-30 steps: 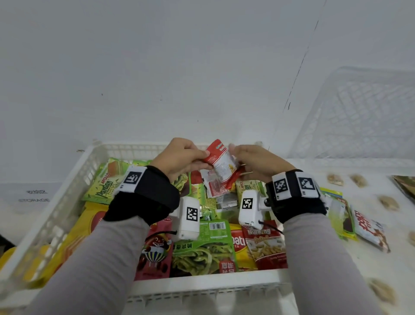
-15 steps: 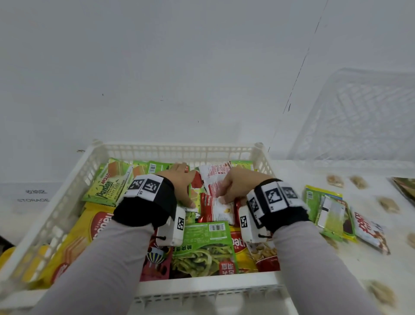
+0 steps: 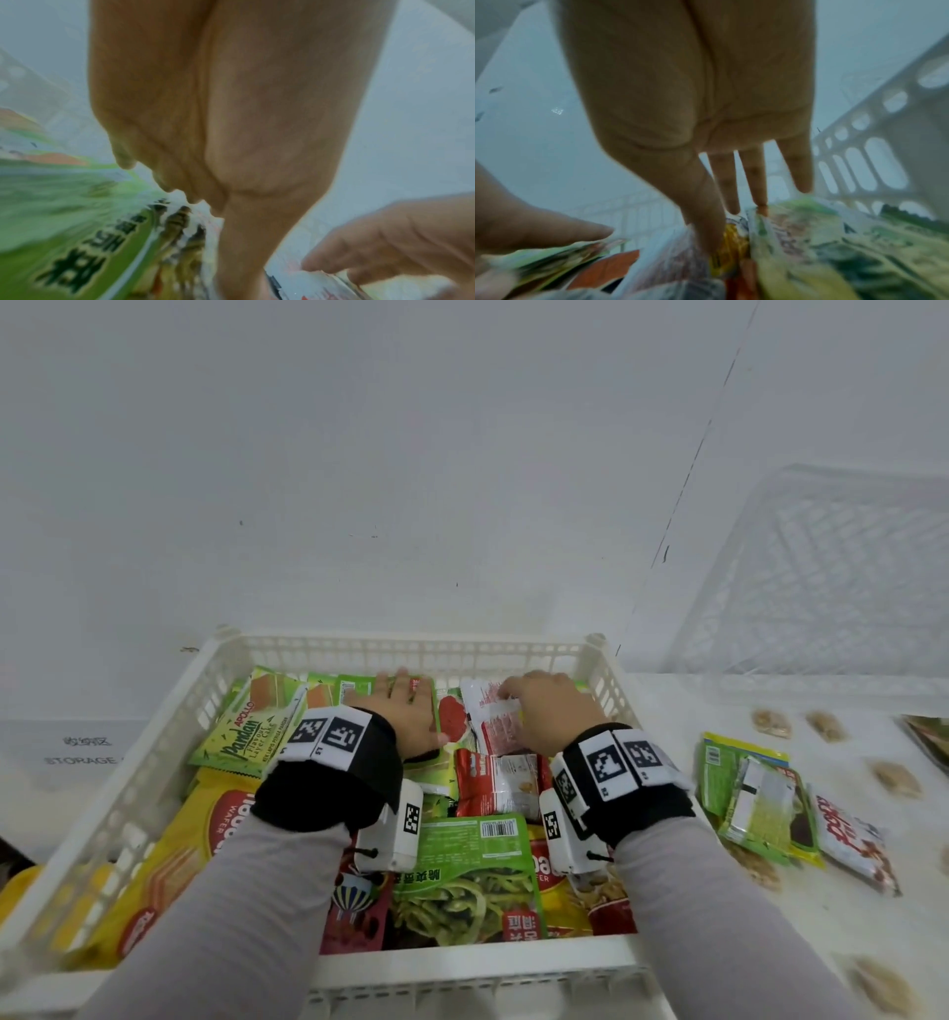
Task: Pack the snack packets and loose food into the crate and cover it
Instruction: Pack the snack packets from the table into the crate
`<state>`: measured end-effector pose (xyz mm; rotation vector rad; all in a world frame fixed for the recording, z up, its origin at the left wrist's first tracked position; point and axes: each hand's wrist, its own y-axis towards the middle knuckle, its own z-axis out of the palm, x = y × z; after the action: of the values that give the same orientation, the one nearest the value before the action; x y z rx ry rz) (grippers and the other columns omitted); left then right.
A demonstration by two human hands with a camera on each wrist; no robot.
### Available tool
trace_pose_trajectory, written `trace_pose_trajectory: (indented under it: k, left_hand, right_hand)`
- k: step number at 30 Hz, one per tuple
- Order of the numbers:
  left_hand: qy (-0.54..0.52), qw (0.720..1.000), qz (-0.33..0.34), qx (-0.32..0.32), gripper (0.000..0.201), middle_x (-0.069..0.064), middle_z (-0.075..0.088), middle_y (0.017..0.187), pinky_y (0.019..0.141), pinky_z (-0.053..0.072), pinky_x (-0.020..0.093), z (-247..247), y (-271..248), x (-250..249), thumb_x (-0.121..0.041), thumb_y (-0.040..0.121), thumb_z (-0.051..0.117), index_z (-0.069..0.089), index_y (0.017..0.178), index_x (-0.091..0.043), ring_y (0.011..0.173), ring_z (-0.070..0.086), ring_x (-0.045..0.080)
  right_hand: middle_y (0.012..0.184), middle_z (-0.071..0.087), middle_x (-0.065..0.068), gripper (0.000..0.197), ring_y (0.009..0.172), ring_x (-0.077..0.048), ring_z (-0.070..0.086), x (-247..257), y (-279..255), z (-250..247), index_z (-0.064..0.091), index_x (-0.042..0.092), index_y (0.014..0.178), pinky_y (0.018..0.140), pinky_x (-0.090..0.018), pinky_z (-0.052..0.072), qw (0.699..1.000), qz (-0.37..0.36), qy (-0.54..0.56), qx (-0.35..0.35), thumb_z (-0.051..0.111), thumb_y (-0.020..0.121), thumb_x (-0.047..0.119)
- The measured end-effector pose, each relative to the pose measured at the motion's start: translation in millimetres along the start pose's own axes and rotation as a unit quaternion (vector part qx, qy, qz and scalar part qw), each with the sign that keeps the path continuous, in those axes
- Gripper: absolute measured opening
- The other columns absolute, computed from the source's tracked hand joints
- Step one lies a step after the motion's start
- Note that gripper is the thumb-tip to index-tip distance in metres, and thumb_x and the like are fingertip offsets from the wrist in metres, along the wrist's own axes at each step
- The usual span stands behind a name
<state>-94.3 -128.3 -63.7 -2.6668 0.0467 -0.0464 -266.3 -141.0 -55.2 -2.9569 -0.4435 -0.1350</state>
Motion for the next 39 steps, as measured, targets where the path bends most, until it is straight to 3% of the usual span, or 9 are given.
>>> trace_pose_trajectory:
  k: [5,10,17,21,25,30,33,37,39]
  left_hand:
    - [0.033,0.999,-0.004,0.022,0.085,0.009,-0.023,0.155,0.114,0.008,0.055,1.6,0.8,3.5,-0.060,0.093,0.032,-0.014,0.148,-0.016,0.144,-0.011,0.031]
    - [0.040,0.999,0.000,0.029,0.084,0.011,-0.023,0.155,0.113,0.009,0.056,2.0,3.2,2.7,-0.060,0.092,0.034,-0.014,0.148,-0.019,0.144,-0.011,0.034]
    - [0.066,0.997,0.019,0.040,0.085,0.011,-0.021,0.155,0.114,0.012,0.056,-1.7,4.6,3.3,-0.058,0.091,0.039,-0.012,0.149,-0.021,0.144,-0.008,0.034]
    - [0.053,0.997,0.025,0.044,0.089,0.009,-0.020,0.156,0.113,0.011,0.056,-4.8,4.4,4.8,-0.059,0.089,0.044,-0.011,0.149,-0.024,0.145,-0.008,0.033]
    - [0.032,0.997,0.046,0.050,0.109,0.009,-0.018,0.156,0.112,0.011,0.058,-6.2,2.6,7.3,-0.064,0.073,0.063,-0.014,0.145,-0.038,0.144,-0.008,0.035]
    - [0.051,0.996,0.034,0.067,0.124,0.009,-0.026,0.153,0.111,0.013,0.060,-2.7,1.4,0.9,-0.061,0.065,0.072,-0.020,0.144,-0.036,0.142,-0.011,0.040]
    - [-0.013,0.999,0.014,0.039,0.108,0.008,-0.024,0.153,0.113,0.012,0.058,1.6,0.9,-4.6,-0.050,0.079,0.065,-0.016,0.147,-0.029,0.143,-0.008,0.040]
    - [0.024,0.999,0.015,0.037,0.094,0.013,-0.024,0.154,0.111,0.013,0.058,0.6,-3.5,-10.8,-0.055,0.088,0.051,-0.017,0.147,-0.027,0.141,-0.010,0.043]
    - [0.044,0.998,0.022,0.042,0.100,0.011,-0.026,0.153,0.111,0.012,0.059,-0.2,-2.8,-10.4,-0.057,0.085,0.054,-0.019,0.146,-0.027,0.141,-0.011,0.044]
  right_hand:
    - [0.158,0.003,-0.013,0.065,0.144,-0.039,0.005,-3.5,7.2,5.8,0.017,0.036,0.148,0.117,-0.050,0.011,0.989,-0.003,-0.017,0.146,0.050,0.095,0.021]
    - [0.158,-0.010,-0.007,0.062,0.142,-0.045,-0.005,-4.1,13.3,14.9,0.001,0.046,0.146,0.114,-0.061,0.009,0.980,0.005,-0.036,0.195,0.038,0.097,0.039]
    - [0.158,-0.013,-0.003,0.071,0.143,-0.044,-0.004,-5.0,15.1,16.5,-0.010,0.047,0.144,0.114,-0.059,0.008,0.975,0.007,-0.051,0.216,0.031,0.090,0.065]
    - [0.159,-0.011,-0.004,0.071,0.143,-0.044,-0.004,-4.1,13.4,15.3,-0.008,0.047,0.145,0.115,-0.058,0.008,0.976,0.005,-0.057,0.210,0.031,0.090,0.066]
    - [0.159,-0.011,-0.003,0.071,0.143,-0.042,-0.004,-4.5,12.6,11.7,-0.008,0.048,0.145,0.114,-0.057,0.007,0.975,0.005,-0.047,0.215,0.032,0.089,0.067]
    - [0.159,-0.011,-0.003,0.071,0.143,-0.042,-0.004,-4.1,12.4,10.5,-0.007,0.048,0.145,0.115,-0.059,0.007,0.975,0.007,-0.044,0.216,0.032,0.089,0.067]
    - [0.159,-0.011,-0.004,0.072,0.143,-0.042,-0.005,-3.1,12.0,10.0,-0.006,0.047,0.145,0.115,-0.058,0.006,0.976,0.008,-0.038,0.215,0.034,0.089,0.067]
    - [0.159,-0.011,-0.006,0.073,0.143,-0.042,-0.007,-2.7,11.4,9.0,-0.006,0.045,0.146,0.115,-0.059,0.006,0.980,0.017,-0.025,0.199,0.034,0.089,0.066]
    - [0.158,-0.013,-0.007,0.075,0.143,-0.042,-0.010,-1.5,10.6,9.0,-0.008,0.044,0.146,0.115,-0.060,0.005,0.979,0.023,-0.024,0.199,0.031,0.088,0.069]
